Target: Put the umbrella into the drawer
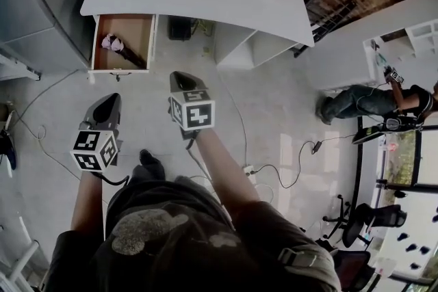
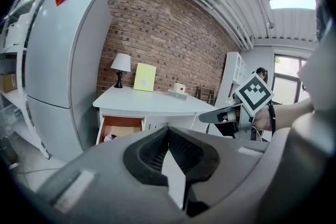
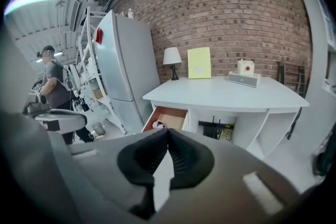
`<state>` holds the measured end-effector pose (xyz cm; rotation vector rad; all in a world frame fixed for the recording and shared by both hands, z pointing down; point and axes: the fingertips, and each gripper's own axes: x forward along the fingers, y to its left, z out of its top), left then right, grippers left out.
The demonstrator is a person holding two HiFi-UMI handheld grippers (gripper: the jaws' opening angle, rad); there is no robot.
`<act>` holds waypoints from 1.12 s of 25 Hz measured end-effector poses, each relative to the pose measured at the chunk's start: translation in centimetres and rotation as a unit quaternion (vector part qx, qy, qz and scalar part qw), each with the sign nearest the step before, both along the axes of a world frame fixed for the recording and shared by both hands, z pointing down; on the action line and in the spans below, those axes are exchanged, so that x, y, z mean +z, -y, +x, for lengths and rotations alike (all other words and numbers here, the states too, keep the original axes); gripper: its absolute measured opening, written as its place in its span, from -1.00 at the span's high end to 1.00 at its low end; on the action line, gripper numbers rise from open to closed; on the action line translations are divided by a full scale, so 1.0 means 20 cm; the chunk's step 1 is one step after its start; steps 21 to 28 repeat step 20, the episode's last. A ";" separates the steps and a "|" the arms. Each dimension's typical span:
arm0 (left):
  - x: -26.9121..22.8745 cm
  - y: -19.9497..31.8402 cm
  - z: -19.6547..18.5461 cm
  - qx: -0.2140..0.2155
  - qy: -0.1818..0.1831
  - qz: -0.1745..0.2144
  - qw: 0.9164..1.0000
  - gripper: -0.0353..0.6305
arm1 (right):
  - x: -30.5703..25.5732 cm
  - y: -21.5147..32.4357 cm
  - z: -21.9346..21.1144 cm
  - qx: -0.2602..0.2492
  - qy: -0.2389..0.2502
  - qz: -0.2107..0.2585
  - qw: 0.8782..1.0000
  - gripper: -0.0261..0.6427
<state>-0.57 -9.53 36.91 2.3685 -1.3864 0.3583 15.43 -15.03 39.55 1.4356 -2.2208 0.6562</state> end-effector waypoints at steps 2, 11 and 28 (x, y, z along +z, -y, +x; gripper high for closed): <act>-0.03 -0.01 0.06 0.006 0.004 0.003 1.000 0.86 | -0.05 -0.03 0.06 0.003 0.003 0.008 1.000 0.91; -0.24 -0.22 0.29 0.006 0.020 0.044 0.999 0.86 | -0.28 -0.33 0.30 -0.006 0.008 0.060 0.998 0.91; -0.28 -0.63 0.59 0.011 0.020 0.065 0.998 0.86 | -0.38 -0.77 0.60 -0.013 0.009 0.103 0.995 0.90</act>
